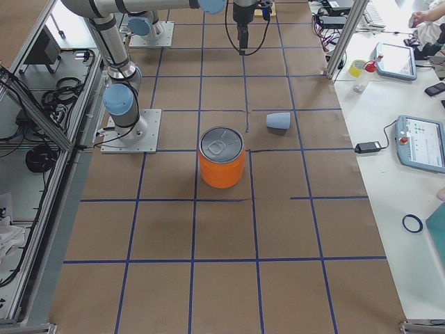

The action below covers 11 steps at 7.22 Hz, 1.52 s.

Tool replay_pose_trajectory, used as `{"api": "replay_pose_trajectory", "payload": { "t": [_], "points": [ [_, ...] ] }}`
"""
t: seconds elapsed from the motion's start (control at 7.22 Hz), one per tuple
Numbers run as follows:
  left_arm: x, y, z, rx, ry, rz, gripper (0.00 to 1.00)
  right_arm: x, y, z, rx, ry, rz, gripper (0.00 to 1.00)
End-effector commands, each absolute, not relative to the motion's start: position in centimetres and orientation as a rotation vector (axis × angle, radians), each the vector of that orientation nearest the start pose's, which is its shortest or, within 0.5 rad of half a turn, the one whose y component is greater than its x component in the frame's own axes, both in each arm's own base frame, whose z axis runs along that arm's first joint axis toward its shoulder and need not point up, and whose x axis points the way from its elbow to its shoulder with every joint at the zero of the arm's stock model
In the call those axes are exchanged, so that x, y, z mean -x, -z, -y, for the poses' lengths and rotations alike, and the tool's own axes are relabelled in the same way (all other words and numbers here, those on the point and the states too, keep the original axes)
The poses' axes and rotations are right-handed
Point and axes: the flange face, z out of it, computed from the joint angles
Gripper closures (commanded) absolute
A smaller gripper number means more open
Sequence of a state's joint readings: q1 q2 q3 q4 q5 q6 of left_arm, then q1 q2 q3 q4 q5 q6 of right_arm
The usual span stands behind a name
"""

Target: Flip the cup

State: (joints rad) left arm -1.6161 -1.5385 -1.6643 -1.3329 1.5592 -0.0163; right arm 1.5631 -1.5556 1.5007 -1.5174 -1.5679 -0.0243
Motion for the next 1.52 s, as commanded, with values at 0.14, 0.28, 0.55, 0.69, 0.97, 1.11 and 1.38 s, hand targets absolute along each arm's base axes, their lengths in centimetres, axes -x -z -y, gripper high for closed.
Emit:
{"api": "replay_pose_trajectory", "payload": {
  "t": [0.14,0.28,0.55,0.69,0.97,1.11,1.38],
  "points": [
    [15.7,-48.3,48.5,-0.048,0.280,-3.150,0.00,-11.9,-50.8,49.6,-0.007,0.012,-3.148,0.00],
    [15.7,-48.1,48.5,-0.048,0.275,-3.151,0.00,-11.5,-50.6,49.9,-0.024,0.005,-3.149,0.00],
    [15.8,-48.1,48.5,-0.050,0.273,-3.147,0.00,-8.6,-48.4,51.3,-0.105,-0.068,-3.144,0.00],
    [15.6,-48.4,48.9,-0.043,0.287,-3.147,0.00,-7.6,-47.8,51.9,-0.144,-0.082,-3.121,0.00],
    [15.4,-48.6,48.7,-0.036,0.297,-3.149,0.00,-7.0,-46.0,53.3,-0.137,-0.105,-3.129,0.00],
    [15.4,-48.5,48.7,-0.041,0.295,-3.150,0.00,-7.0,-45.9,54.6,-0.147,-0.001,-3.137,0.00],
    [15.5,-48.4,48.7,-0.044,0.292,-3.151,0.00,-6.4,-41.6,58.4,-0.150,0.024,-3.144,0.00]
  ]
}}
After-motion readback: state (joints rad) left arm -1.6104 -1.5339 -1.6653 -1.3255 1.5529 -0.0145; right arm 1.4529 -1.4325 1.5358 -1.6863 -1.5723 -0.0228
